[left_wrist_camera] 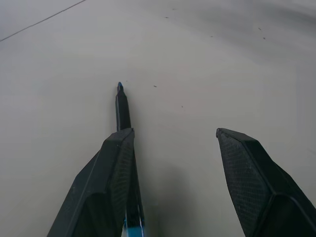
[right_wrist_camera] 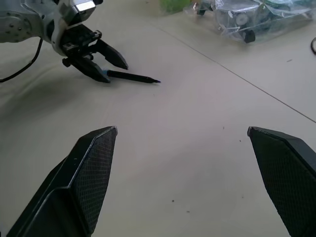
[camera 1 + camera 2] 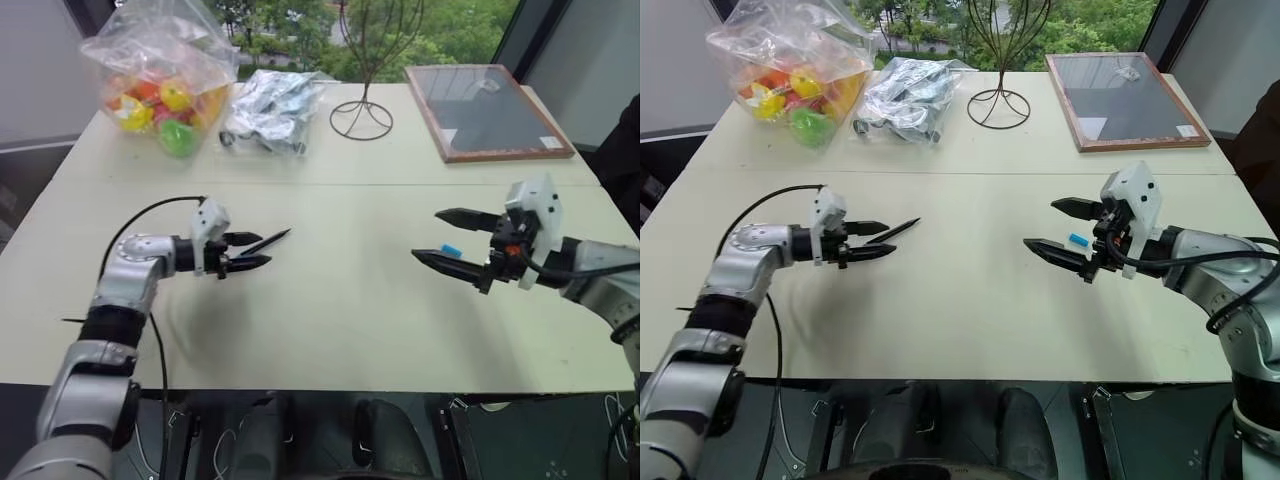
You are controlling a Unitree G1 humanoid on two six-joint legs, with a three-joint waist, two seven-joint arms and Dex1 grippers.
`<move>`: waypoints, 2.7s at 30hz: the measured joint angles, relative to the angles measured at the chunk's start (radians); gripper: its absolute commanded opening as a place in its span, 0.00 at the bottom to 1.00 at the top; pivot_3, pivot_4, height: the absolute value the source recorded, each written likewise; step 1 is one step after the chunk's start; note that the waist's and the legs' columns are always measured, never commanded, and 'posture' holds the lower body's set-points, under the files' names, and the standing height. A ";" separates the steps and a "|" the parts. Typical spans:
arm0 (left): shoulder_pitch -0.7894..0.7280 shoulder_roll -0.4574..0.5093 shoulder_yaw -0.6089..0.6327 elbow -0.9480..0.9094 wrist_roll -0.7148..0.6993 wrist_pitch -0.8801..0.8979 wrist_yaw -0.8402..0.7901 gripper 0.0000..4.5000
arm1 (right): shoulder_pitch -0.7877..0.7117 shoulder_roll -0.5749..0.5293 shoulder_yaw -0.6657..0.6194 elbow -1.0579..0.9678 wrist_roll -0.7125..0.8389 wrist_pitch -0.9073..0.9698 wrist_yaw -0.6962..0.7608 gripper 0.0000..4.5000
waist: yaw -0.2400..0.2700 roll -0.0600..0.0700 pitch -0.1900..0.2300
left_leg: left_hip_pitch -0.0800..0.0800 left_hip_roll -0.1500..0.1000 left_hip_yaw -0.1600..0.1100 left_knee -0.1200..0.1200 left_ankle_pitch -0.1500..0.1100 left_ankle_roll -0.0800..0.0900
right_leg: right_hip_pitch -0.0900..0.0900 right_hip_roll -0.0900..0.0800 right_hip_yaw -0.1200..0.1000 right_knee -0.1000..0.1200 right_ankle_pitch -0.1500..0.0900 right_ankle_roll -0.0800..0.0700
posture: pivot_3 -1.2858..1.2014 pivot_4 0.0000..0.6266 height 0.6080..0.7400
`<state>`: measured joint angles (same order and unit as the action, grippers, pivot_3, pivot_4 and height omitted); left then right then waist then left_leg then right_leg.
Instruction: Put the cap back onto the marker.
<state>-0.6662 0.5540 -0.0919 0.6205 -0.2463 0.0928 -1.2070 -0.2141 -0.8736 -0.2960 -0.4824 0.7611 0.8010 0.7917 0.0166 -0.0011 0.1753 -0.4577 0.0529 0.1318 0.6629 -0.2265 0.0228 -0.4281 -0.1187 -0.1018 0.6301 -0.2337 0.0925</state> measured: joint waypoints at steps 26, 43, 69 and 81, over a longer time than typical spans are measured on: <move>-0.104 -0.082 0.039 0.260 0.088 -0.184 0.052 0.61 | -0.086 0.023 0.023 -0.080 0.086 0.087 -0.178 0.98 | -0.003 -0.001 0.000 | -0.002 0.000 -0.001 0.003 -0.001 0.001 | 0.000 0.000 0.000 0.001 0.001 0.001 | 0.52 0.24 1.00; -0.133 -0.062 -0.025 0.130 0.178 0.023 0.036 0.61 | -0.067 0.043 0.039 -0.072 0.077 0.079 -0.181 0.98 | -0.003 -0.001 0.000 | -0.002 0.000 -0.001 0.003 0.000 0.001 | 0.000 0.000 0.000 0.001 0.001 0.002 | 0.52 0.24 1.00; -0.131 -0.020 -0.031 0.130 0.193 -0.012 0.068 0.00 | -0.028 0.063 0.031 0.132 -0.114 -0.128 -0.148 1.00 | -0.004 -0.001 0.000 | -0.002 -0.001 0.000 0.003 0.000 0.001 | 0.000 0.000 0.000 0.002 0.001 0.002 | 0.52 0.24 1.00; -0.221 0.145 0.018 -0.054 0.069 0.077 -0.214 0.00 | -0.080 0.000 0.115 0.705 -0.401 -0.566 0.118 1.00 | -0.010 -0.001 -0.001 | -0.001 -0.001 0.001 0.003 0.003 -0.004 | 0.000 0.000 0.000 0.003 0.001 0.004 | 0.52 0.24 1.00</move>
<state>-0.8876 0.6988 -0.0739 0.5670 -0.1771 0.1701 -1.4210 -0.2941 -0.8731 -0.1805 0.2223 0.3603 0.2353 0.9100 0.0067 -0.0016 0.1747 -0.4589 0.0522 0.1325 0.6664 -0.2237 0.0191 -0.4284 -0.1187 -0.1019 0.6328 -0.2331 0.0962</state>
